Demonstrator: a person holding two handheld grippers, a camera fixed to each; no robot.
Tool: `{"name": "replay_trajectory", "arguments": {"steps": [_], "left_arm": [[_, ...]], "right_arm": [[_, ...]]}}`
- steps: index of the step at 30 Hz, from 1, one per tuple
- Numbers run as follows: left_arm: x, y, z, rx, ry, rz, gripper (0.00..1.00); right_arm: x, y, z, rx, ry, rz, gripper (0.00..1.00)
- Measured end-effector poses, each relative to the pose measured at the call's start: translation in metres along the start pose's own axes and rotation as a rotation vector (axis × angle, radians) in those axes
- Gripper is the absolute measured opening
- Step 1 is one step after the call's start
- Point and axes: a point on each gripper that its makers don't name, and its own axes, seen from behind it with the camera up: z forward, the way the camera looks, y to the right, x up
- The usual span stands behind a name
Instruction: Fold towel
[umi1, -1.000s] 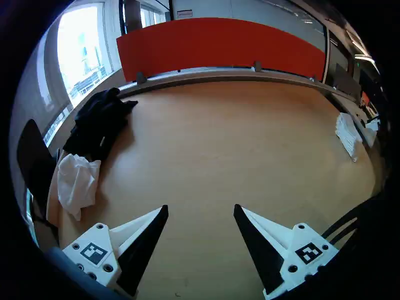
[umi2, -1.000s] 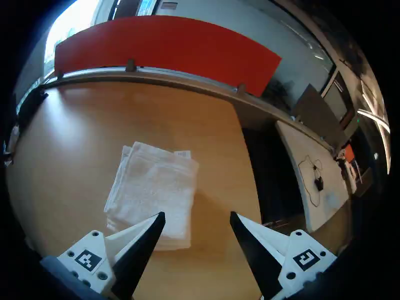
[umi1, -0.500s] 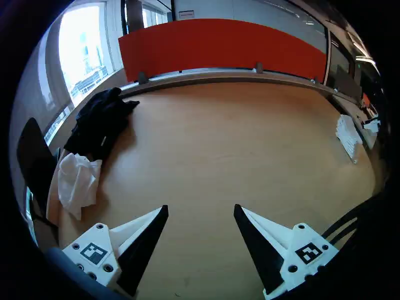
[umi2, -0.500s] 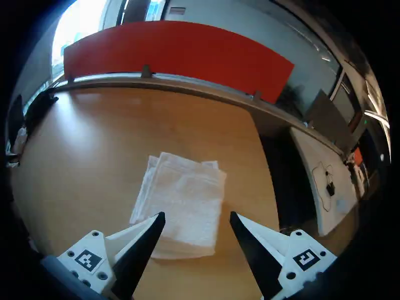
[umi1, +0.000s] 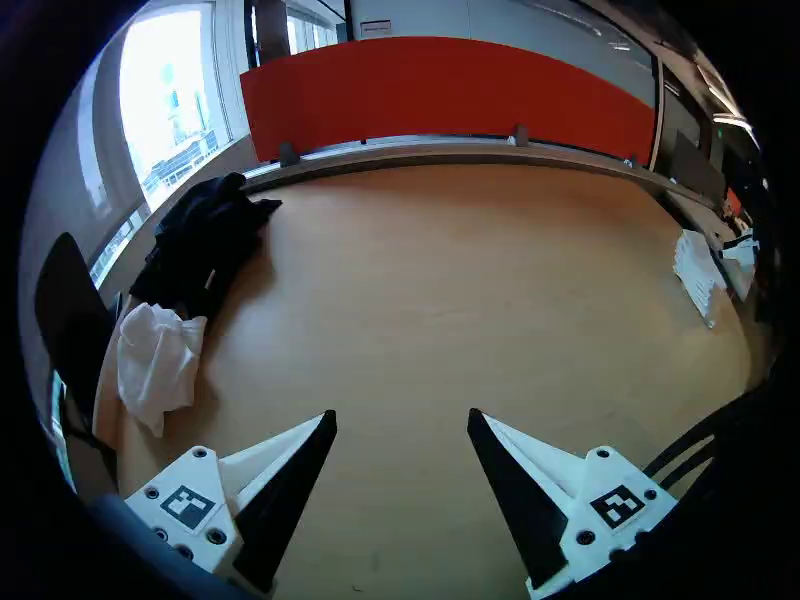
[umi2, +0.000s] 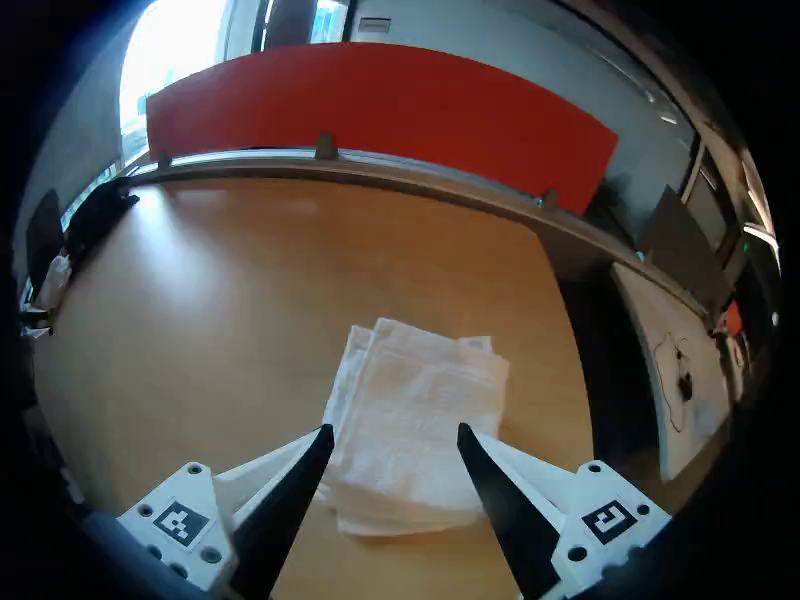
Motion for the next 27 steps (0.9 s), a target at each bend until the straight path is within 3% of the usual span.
{"name": "replay_trajectory", "arguments": {"steps": [12,27], "left_arm": [[-0.004,-0.003,0.0,0.006,-0.005,-0.002,0.97],[-0.001,-0.004,0.0,0.005,0.0,-0.005,0.97]], "right_arm": [[-0.008,-0.018,0.01,0.037,-0.013,0.011,0.9],[-0.006,-0.022,0.011,0.034,-0.002,0.012,0.91]]}}
